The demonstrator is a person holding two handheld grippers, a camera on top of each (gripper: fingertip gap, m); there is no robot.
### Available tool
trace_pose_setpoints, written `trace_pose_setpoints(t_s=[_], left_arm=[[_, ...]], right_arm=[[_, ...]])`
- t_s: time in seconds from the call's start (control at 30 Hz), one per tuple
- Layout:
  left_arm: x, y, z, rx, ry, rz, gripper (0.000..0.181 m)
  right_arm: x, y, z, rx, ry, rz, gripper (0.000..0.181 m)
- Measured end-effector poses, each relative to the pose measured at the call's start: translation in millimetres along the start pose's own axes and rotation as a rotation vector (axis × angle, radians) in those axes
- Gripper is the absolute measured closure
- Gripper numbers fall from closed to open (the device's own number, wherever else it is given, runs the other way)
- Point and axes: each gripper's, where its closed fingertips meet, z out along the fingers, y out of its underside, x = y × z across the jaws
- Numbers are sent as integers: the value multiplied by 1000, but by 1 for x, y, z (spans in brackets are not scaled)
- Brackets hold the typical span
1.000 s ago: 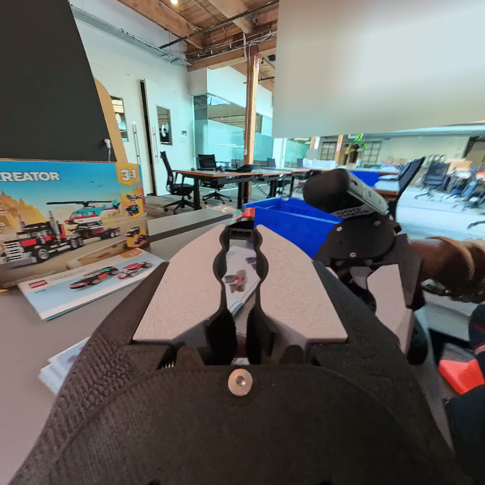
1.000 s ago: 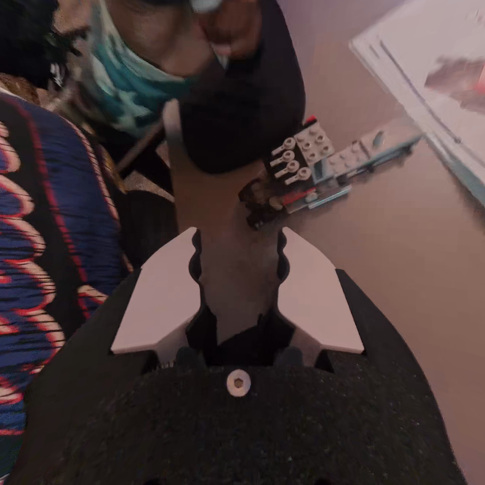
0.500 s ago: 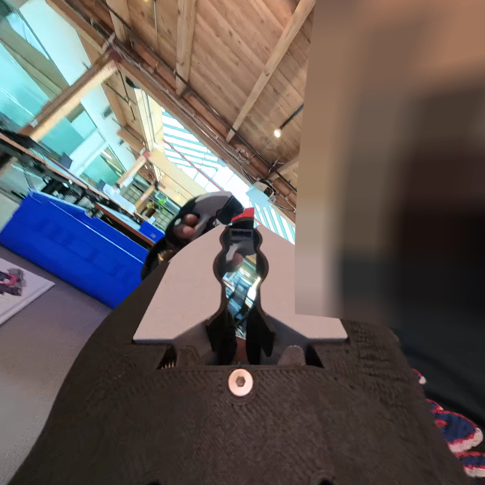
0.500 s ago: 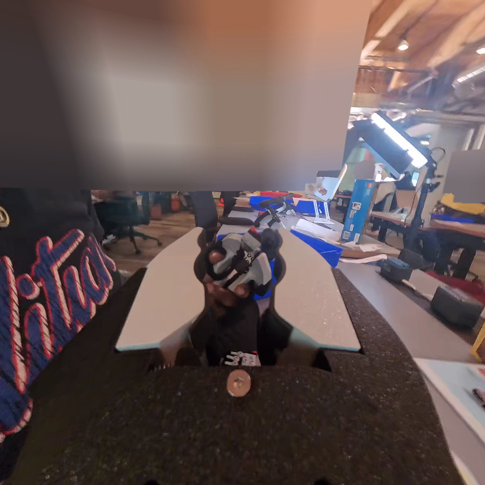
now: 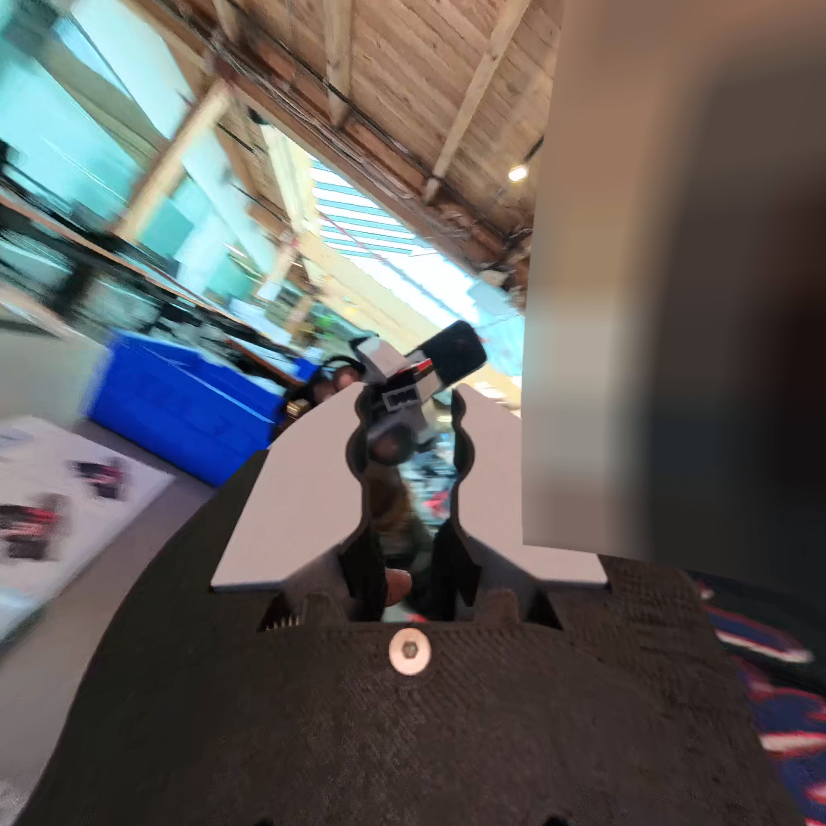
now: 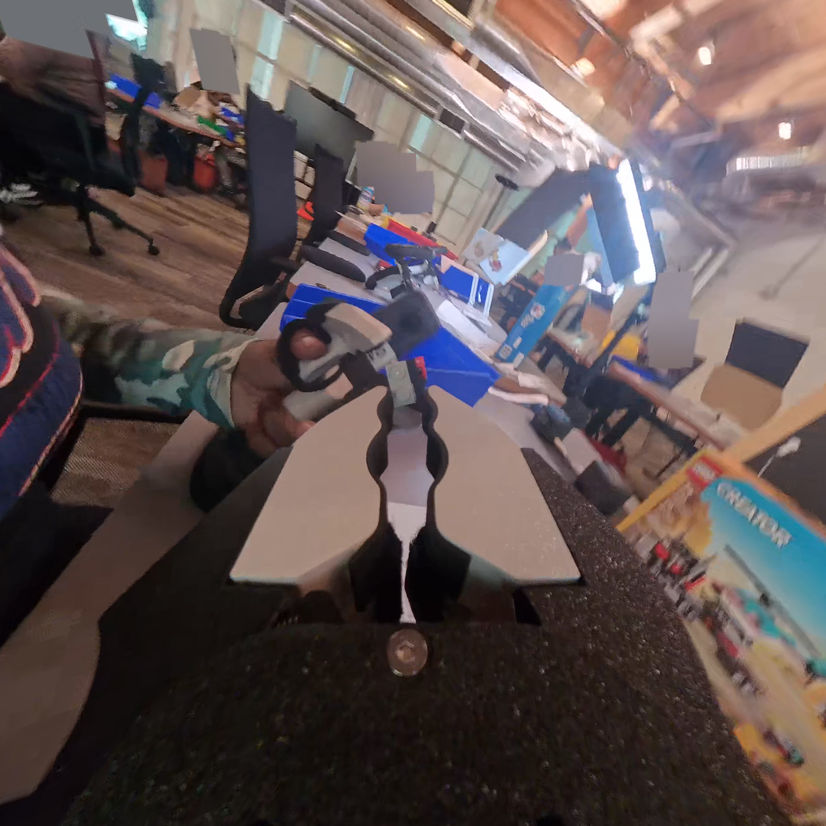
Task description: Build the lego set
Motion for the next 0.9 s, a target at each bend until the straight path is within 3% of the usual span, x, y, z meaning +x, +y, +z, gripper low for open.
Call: trace_pose_setpoints(t_s=[0.03,0.13,0.2,0.27,0.33,0.53,0.63,0.8,0.9], left_arm=[[-4,-2,-2,-4,-74,134,144],[-17,-4,-10,-140,-338,659,144],[-24,-3,-15,-311,-494,1042,147],[-36,7,-18,-547,-573,1281,148],[-43,18,-18,-701,-572,1359,149],[-55,19,-15,-800,-624,1566,159],[-66,25,-19,-872,-651,1486,159],[-89,35,-33,-1184,-685,1405,159],[-90,35,-32,-1193,-681,1380,159]], right_arm=[[2,4,-1,-15,13,62,169],[5,18,-4,-60,38,247,169],[1,30,-4,-116,2,376,169],[-5,36,-3,-138,-52,506,170],[-5,40,-3,-135,-71,608,170],[-3,42,-6,-40,-90,853,169],[-4,56,-9,-90,-58,841,169],[-5,80,-11,-118,-9,888,169],[-4,80,-12,-108,-4,899,169]])
